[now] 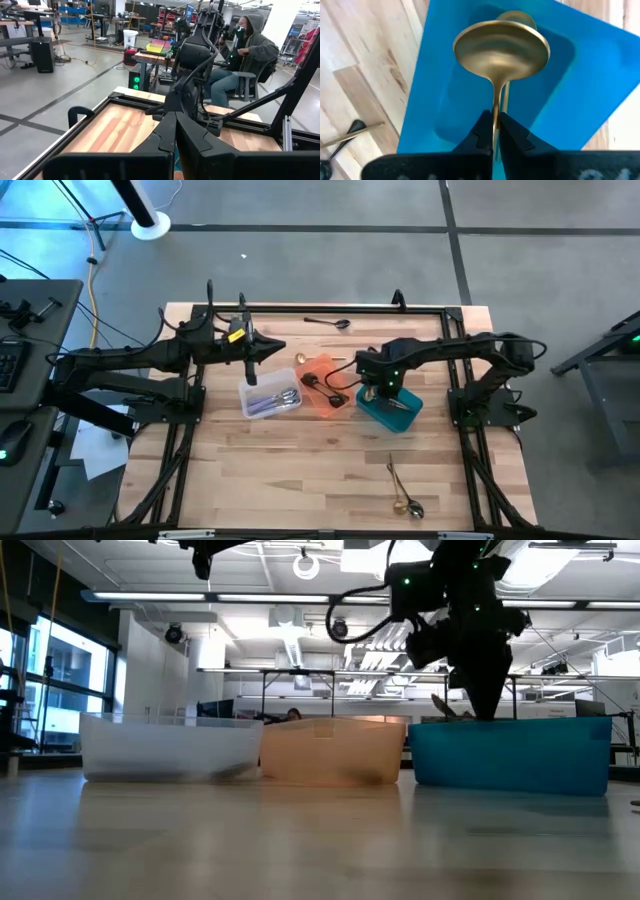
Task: Sort silverware by color (type)
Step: Put the gold spoon into the blue bin
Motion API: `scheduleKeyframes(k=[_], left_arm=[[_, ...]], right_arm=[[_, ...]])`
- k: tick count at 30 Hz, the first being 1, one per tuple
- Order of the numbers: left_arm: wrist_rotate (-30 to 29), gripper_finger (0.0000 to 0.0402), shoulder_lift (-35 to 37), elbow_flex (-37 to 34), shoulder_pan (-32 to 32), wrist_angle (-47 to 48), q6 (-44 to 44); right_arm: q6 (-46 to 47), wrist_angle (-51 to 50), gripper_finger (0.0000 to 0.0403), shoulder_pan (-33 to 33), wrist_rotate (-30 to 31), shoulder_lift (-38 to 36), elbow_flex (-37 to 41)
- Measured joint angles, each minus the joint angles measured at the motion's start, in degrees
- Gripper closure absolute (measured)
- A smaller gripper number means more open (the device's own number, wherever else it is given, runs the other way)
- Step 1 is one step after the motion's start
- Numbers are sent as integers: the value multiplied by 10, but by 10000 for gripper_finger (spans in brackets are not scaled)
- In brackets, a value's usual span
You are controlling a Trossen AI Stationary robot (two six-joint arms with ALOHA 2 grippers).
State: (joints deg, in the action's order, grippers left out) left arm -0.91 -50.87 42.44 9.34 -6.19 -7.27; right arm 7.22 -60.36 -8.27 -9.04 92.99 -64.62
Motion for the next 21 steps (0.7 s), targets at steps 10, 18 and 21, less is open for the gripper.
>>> scheduleKeyframes(k=[10, 18, 21], left_arm=[[-21, 401, 0, 0, 0, 16, 0], [-30, 401, 0, 0, 0, 17, 0], [-30, 401, 0, 0, 0, 17, 0]], right_arm=[[19, 27, 403, 0, -3, 43, 44], [32, 51, 403, 0, 16, 44, 55], [48, 62, 401, 0, 17, 47, 55]])
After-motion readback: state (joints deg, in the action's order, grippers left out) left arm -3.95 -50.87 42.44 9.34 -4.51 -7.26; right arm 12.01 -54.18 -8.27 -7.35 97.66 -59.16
